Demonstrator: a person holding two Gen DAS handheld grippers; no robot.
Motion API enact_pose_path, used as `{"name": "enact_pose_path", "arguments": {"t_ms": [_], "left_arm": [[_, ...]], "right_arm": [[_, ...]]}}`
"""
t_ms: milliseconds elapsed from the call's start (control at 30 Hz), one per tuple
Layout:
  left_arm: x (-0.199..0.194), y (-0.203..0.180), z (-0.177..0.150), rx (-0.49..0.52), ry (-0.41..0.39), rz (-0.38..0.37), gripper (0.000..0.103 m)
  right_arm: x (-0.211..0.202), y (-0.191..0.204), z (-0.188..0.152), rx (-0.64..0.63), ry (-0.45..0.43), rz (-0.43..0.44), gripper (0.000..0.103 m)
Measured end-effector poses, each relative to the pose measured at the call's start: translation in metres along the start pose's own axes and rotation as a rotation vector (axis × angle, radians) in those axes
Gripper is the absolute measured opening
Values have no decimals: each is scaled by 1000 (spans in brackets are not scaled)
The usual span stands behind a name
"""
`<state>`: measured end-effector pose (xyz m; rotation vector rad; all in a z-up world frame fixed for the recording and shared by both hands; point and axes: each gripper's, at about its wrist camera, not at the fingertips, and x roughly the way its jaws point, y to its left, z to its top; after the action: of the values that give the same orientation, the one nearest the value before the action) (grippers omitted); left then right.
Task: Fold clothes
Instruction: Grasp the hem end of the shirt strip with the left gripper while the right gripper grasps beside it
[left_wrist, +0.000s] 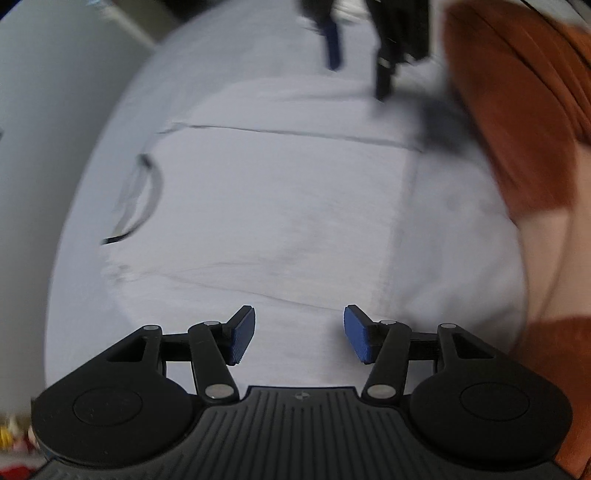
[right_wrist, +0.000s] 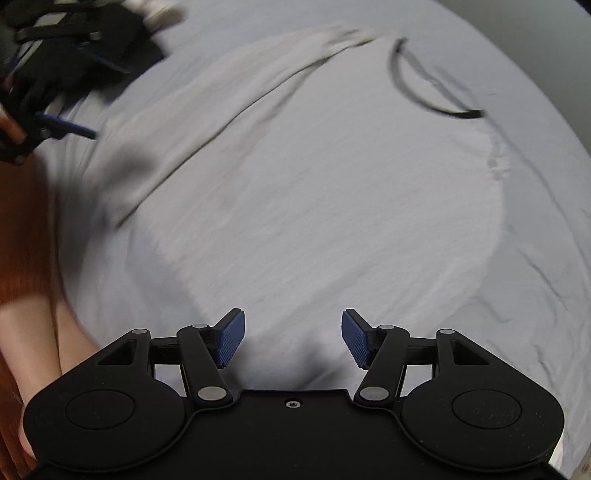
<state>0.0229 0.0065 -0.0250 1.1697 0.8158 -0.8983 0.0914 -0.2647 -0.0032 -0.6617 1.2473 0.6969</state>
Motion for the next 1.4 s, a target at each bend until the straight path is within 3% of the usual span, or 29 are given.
{"name": "enact_pose_path", "arguments": {"t_ms": [167,333,567,733,867,1000,1200,1300,1400], "left_arm": [[34,-41,-22,131,32,-56,52],[49,-48,-37,124,14,-102,52],[64,-56,-48,138,27,-43,53],[71,-59,-55,129,5,19,72],[71,-49,-57,57,1,47,73],[73,-42,-57,26,5,165,67],[70,-41,-55,44,32,162,50],[69,-40,-56,26,36,164,50],[72,-41,-56,7,44,202,50]], "right_arm": [[27,17,-16,5,45,37,57],[53,27,-28,23,96,75,57],[80,39,-35,-26,140,56,57],[90,51,-42,-103,134,5,58],[92,53,-45,-141,116,-79,58],[93,54,-51,-185,107,-112,58],[92,59,-59,-223,59,-129,55],[92,57,-61,-212,41,-132,47],[91,58,-62,-219,19,-157,30]]}}
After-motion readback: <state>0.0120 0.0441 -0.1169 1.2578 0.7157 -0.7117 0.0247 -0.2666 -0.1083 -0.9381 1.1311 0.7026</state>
